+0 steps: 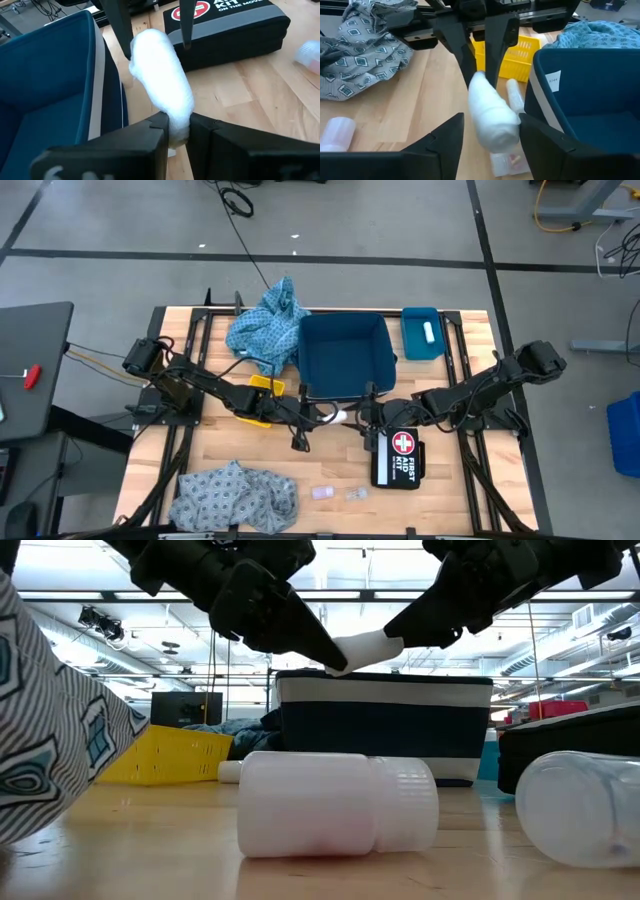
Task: Pick & place medical supplies in basket/bin
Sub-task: Put the bottom white rolled gauze into the blue bin
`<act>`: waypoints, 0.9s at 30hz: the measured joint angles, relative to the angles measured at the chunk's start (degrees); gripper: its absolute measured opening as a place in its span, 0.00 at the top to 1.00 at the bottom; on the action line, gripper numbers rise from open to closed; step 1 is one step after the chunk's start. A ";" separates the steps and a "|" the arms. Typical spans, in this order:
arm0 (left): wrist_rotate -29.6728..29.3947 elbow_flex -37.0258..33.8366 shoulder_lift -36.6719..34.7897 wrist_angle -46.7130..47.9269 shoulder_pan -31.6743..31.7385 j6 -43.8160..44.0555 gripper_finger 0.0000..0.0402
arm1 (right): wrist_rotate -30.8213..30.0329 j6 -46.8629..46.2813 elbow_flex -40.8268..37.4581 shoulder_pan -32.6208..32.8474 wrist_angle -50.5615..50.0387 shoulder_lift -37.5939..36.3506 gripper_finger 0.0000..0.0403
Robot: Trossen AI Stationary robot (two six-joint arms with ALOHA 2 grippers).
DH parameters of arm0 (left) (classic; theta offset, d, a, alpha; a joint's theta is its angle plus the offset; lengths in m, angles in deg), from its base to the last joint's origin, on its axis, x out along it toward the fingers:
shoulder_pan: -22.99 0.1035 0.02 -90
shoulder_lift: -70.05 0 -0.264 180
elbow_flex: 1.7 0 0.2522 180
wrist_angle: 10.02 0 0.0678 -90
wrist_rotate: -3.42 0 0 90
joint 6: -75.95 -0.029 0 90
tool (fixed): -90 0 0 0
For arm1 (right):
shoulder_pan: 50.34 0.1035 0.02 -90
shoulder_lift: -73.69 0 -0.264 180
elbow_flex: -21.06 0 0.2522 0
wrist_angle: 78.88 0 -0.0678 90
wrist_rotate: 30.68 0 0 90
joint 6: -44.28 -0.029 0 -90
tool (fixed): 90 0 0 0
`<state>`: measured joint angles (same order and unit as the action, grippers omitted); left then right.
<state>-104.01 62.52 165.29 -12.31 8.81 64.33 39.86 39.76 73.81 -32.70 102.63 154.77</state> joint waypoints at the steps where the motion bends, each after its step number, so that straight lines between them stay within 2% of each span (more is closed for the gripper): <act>1: 0.00 0.00 0.00 -0.01 0.00 0.00 0.90 | 0.00 0.01 0.00 -0.02 0.03 0.10 0.54; 14: -0.02 0.01 0.00 -0.09 0.02 0.00 0.90 | 2.43 2.72 -0.04 -1.57 7.27 6.05 0.58; 27: -0.11 0.04 0.00 0.51 0.00 0.11 0.90 | 3.02 3.37 -0.04 -1.40 7.91 5.99 0.86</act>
<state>-104.12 62.56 165.29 -11.80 8.81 64.44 42.88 43.14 73.76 -34.09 110.54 160.76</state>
